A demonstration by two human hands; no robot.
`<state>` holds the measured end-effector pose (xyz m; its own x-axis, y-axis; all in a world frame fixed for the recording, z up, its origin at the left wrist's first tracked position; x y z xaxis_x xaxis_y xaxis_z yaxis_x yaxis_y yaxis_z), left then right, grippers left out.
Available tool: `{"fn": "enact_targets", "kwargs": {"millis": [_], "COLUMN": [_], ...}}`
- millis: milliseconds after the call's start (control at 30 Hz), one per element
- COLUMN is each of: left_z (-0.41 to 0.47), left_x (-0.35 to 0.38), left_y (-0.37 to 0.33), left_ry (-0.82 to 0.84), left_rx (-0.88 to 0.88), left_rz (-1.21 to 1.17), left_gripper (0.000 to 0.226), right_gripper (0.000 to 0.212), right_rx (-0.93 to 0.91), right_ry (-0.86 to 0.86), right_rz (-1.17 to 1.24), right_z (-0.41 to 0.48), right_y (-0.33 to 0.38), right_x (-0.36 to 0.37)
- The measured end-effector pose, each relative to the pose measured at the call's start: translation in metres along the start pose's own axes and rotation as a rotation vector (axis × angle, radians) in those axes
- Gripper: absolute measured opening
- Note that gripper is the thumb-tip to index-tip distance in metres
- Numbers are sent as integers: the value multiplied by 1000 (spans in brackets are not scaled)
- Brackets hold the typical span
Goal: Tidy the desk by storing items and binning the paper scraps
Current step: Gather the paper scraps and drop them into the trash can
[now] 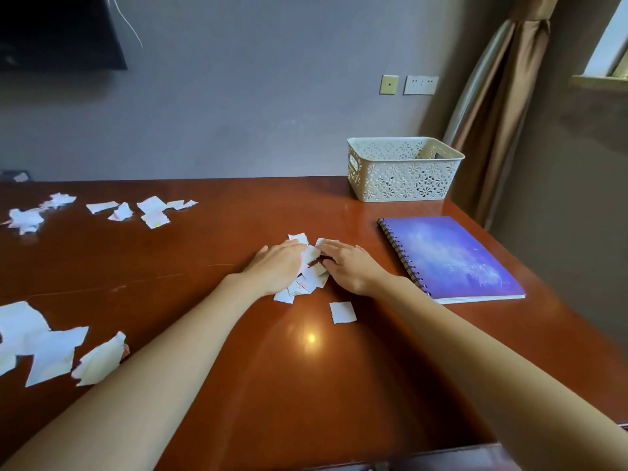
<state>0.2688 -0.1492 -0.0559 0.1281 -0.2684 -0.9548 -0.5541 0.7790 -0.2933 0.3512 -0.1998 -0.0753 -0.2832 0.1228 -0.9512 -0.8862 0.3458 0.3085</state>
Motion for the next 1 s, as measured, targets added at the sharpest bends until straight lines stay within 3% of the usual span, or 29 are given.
{"fn": "enact_targets", "kwargs": {"millis": [100, 333, 467, 567, 667, 867, 1000], "left_z": [-4, -53, -73, -79, -82, -70, -56], "left_x": [7, 1, -6, 17, 39, 25, 20], "left_y": [5, 3, -3, -6, -3, -2, -4], "left_ry": [22, -104, -197, 26, 178, -57, -185], "left_rx": [31, 54, 74, 40, 26, 102, 103], "left_rz": [13, -184, -227, -186, -38, -15, 123], "left_gripper": [45, 39, 40, 58, 70, 63, 53], "right_gripper": [22, 24, 52, 75, 76, 57, 47], "right_rx": [-71, -27, -42, -81, -85, -144, -176], "right_ry": [-47, -149, -91, 118, 175, 7, -98], "right_rz": [106, 231, 223, 80, -43, -210, -386], "right_z": [-13, -61, -82, -91, -89, -73, -75], "right_y": [1, -4, 5, 12, 8, 9, 22], "right_x": [-7, -18, -15, 7, 16, 6, -1]}}
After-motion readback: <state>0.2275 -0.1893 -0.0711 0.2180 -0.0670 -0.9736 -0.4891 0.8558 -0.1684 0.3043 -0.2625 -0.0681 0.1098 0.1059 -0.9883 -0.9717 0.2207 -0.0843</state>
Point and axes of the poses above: each hand's wrist, its own z-axis towards the middle knuckle, its own x-axis out of the palm, y = z × x, the point moved 9 cm from there along z, towards the middle knuckle, and after that the axes turned 3 degrees about -z, right-handed, at the moved point
